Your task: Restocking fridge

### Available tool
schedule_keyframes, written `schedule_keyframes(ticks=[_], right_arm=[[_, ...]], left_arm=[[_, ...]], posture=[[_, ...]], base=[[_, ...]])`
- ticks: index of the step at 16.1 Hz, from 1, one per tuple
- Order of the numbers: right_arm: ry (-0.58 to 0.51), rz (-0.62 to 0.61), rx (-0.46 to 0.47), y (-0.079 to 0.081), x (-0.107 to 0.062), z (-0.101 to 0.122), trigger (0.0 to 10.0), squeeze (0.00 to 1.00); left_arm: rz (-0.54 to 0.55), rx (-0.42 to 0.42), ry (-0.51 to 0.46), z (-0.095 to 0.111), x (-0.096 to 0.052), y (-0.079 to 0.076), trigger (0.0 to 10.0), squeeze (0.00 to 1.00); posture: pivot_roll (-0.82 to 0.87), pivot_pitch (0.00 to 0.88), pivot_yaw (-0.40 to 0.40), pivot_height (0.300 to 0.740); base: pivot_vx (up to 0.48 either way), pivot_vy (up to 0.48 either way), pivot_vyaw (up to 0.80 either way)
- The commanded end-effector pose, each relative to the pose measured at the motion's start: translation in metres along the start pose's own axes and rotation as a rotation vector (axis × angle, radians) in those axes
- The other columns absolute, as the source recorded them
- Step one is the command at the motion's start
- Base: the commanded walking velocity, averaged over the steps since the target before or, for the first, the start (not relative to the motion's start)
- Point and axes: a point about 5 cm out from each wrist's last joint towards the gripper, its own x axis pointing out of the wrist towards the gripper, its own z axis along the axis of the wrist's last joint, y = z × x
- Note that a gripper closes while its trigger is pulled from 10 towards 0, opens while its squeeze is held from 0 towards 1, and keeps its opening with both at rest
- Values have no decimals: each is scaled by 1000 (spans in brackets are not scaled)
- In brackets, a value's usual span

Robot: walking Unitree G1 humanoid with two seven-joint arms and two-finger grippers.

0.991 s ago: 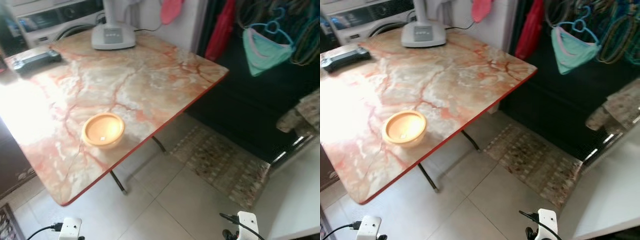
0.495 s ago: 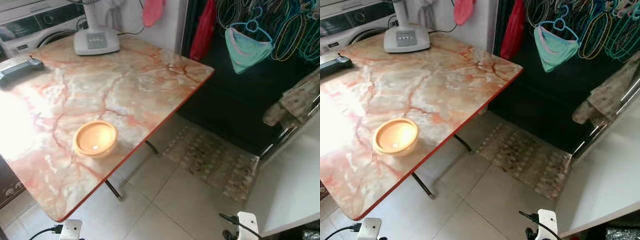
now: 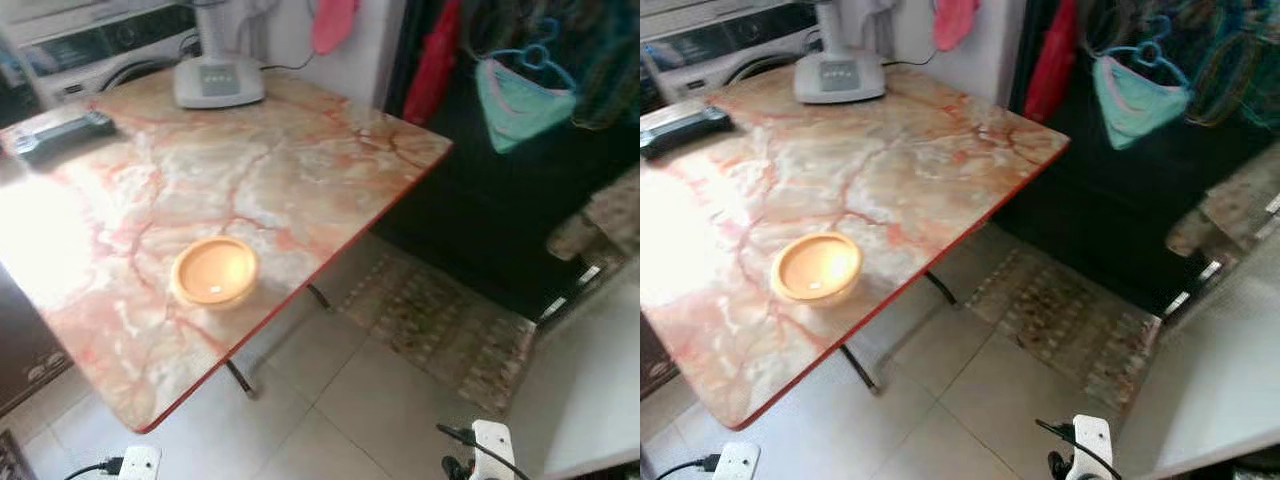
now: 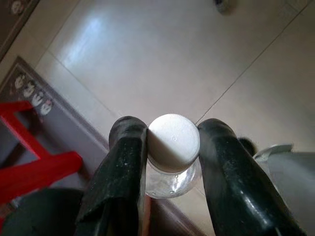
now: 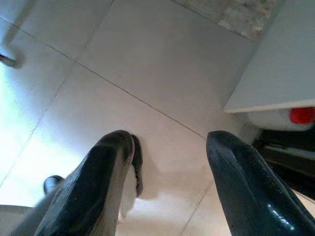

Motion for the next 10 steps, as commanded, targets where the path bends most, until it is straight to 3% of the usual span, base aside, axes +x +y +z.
schedule_keyframes(ticks=[1, 5, 10], right_arm=[[-1, -6, 7, -1, 0, 0, 10000, 0], [1, -5, 8, -2, 0, 0, 10000, 0], [5, 2, 2, -1, 0, 1, 10000, 0]], left_arm=[[3, 3, 31, -9, -2, -1, 10000, 0], [3, -1, 26, -6, -1, -3, 10000, 0], [5, -11, 19, -4, -1, -5, 10000, 0]], posture=[[114, 85, -14, 740], [117, 91, -16, 740], [118, 92, -14, 740]], base=[[0, -364, 0], [0, -360, 0], [0, -70, -755]])
